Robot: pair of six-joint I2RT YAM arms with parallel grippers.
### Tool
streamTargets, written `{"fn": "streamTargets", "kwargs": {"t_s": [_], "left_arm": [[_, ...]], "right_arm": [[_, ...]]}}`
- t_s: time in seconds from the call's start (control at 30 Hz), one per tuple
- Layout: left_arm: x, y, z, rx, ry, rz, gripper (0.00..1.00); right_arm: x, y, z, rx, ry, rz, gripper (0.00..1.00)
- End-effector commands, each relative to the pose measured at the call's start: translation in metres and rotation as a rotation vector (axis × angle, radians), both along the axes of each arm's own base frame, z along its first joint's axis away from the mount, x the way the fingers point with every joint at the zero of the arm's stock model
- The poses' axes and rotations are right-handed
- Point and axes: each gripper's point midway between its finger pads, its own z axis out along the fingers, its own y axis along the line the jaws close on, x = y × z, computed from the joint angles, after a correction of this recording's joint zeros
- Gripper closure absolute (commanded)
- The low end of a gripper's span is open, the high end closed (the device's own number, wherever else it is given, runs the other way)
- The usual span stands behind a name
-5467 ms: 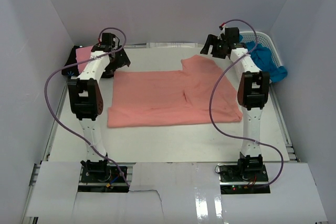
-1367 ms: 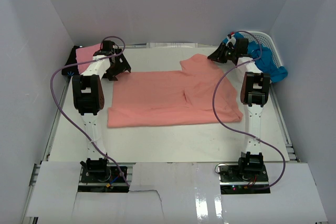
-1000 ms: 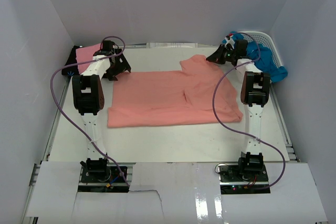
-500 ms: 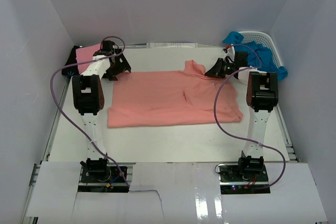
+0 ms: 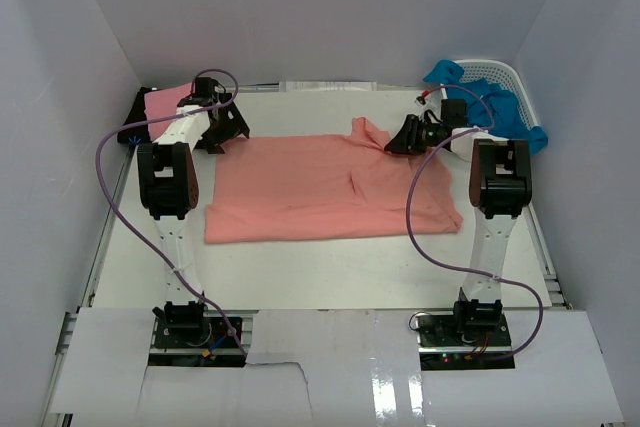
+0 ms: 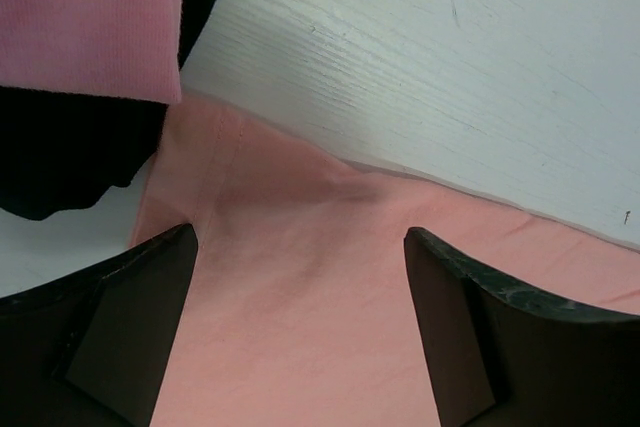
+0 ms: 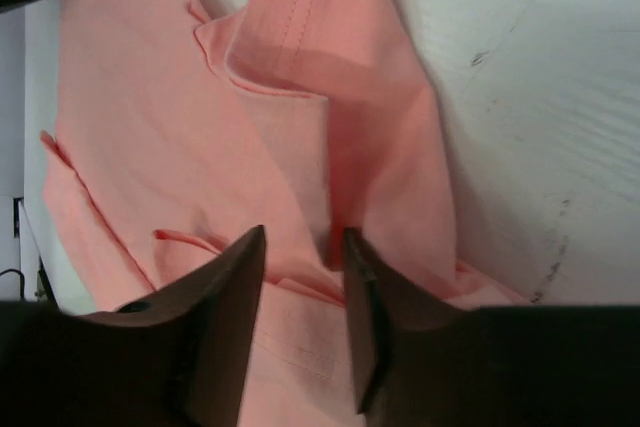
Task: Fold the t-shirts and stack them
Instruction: Grap the side of the flattened tshirt furthest away from the robot with both arms
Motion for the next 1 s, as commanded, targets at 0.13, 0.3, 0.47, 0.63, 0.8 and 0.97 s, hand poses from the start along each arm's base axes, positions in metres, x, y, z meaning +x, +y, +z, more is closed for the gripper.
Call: {"fn": "streamTargets", "kwargs": {"t_s": [0.13,0.3,0.47,0.63,0.8,0.97], "left_arm": [[0.001,-0.003,0.014,-0.005,-0.033,-0.016,0.05],[0.001,-0.003,0.015,-0.001,-0.035,-0.017,0.05],[0.002,-0.003,0.015,0.000,-0.035,-0.015,0.05],[0.001,-0.003,0.013,-0.003,-0.032,-0.016,0.05],[0.001,-0.003,0.014,-0.001,-0.032,-0.019,0.05],[0.001,-0.002,0.015,0.003,-0.034,-0.020,0.05]], "right_arm": [[0.005,0.009,0.031,0.003,-0.078,0.025,0.47],[0.024,0.009,0.052,0.013,-0.135,0.011,0.46],[0.036,0.010,0.060,0.014,-0.171,0.009,0.45],[0.047,0.016,0.063,0.034,-0.196,0.042,0.43],[0.050,0.027,0.053,0.011,-0.216,0.108,0.43],[0.037,0.029,0.054,-0.099,-0.316,0.129,0.46]]}}
